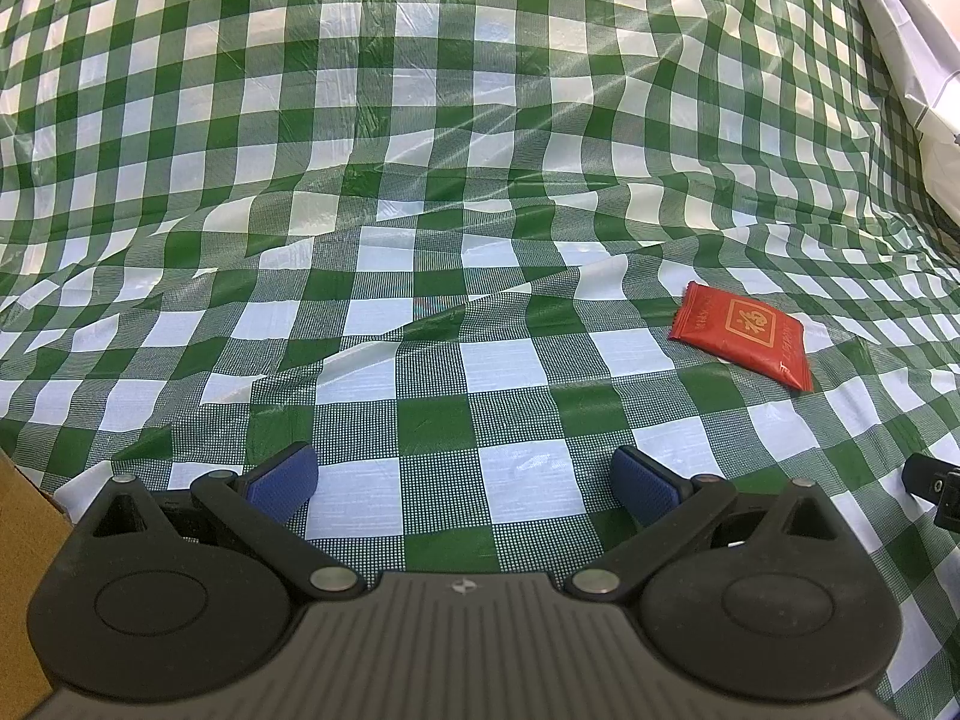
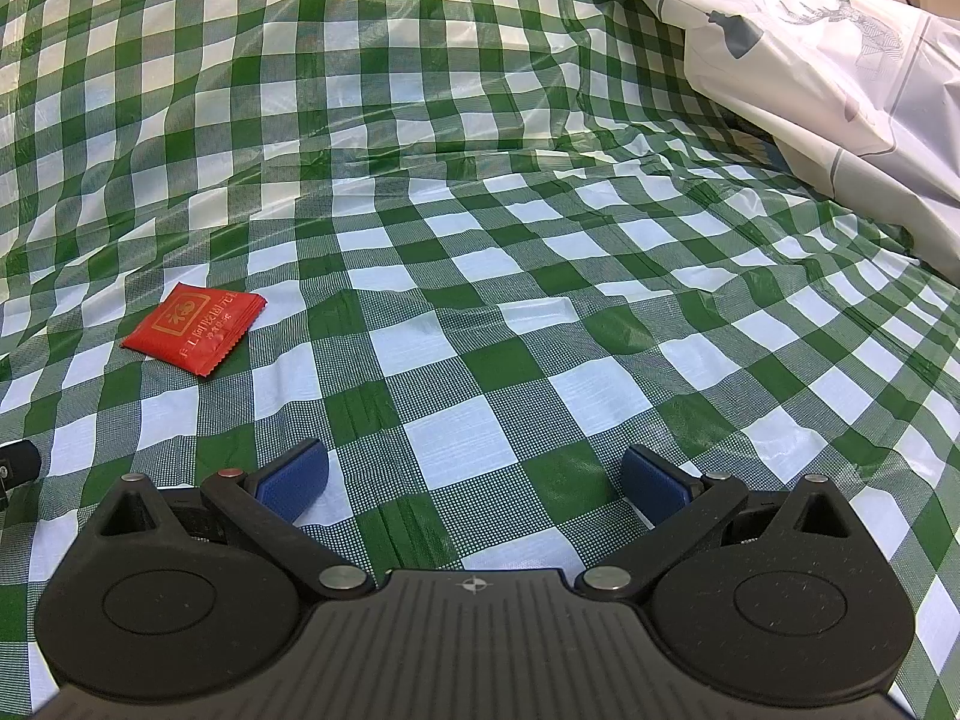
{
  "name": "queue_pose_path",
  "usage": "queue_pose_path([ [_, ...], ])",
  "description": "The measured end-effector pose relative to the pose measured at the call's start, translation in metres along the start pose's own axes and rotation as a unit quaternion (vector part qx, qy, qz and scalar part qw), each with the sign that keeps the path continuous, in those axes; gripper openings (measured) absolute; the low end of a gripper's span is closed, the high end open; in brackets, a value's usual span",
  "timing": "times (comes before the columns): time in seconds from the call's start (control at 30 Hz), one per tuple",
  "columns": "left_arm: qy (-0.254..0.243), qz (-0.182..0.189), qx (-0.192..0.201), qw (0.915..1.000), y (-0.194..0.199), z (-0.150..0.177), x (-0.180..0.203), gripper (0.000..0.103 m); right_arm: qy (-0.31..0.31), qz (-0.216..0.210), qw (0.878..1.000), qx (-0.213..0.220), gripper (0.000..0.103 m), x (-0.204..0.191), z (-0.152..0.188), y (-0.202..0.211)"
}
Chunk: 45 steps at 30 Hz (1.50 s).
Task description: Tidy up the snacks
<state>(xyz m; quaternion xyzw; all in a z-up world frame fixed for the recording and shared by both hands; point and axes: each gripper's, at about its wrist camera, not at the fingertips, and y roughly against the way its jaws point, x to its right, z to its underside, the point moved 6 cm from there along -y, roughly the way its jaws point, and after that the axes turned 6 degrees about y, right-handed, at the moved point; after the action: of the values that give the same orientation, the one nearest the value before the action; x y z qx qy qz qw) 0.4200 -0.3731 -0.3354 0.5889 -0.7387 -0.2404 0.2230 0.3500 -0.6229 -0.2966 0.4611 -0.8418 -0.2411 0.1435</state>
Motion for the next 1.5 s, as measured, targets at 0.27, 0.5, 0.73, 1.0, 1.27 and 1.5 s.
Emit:
queue_pose_path([
  [0.27, 0.0, 0.0, 0.0, 1.0, 0.0, 0.0, 0.0, 0.103, 0.0, 0.0, 1.0, 0.0, 0.103, 0.0, 0.0, 0.0],
  [0.5, -0.002, -0.002, 0.002, 1.0, 0.0, -0.003, 0.001, 0.103, -0.001, -0.002, 1.0, 0.001, 0.103, 0.001, 0.0, 0.0],
  [0.73, 0.001, 0.001, 0.002, 1.0, 0.002, -0.002, 0.001, 0.103, -0.003, -0.003, 1.0, 0.0, 0.103, 0.002, 0.001, 0.0],
  [1.0, -0.002, 0.01, -0.111, 0.9938, 0.009, -0.009, -0.002, 0.103, 0.019, -0.046, 0.998, -0.024, 0.103, 0.007, 0.001, 0.004],
  [1.27, -0.149, 0.127, -0.209, 0.9581, 0.084, -0.008, 0.024, 0.103, 0.028, -0.057, 0.998, -0.023, 0.103, 0.007, 0.004, 0.01],
  [1.5, -0.305, 0.196, -0.229, 0.9034, 0.109, 0.038, 0.059, 0.103, 0.028, -0.093, 0.993, -0.066, 0.103, 0.003, -0.009, 0.01],
])
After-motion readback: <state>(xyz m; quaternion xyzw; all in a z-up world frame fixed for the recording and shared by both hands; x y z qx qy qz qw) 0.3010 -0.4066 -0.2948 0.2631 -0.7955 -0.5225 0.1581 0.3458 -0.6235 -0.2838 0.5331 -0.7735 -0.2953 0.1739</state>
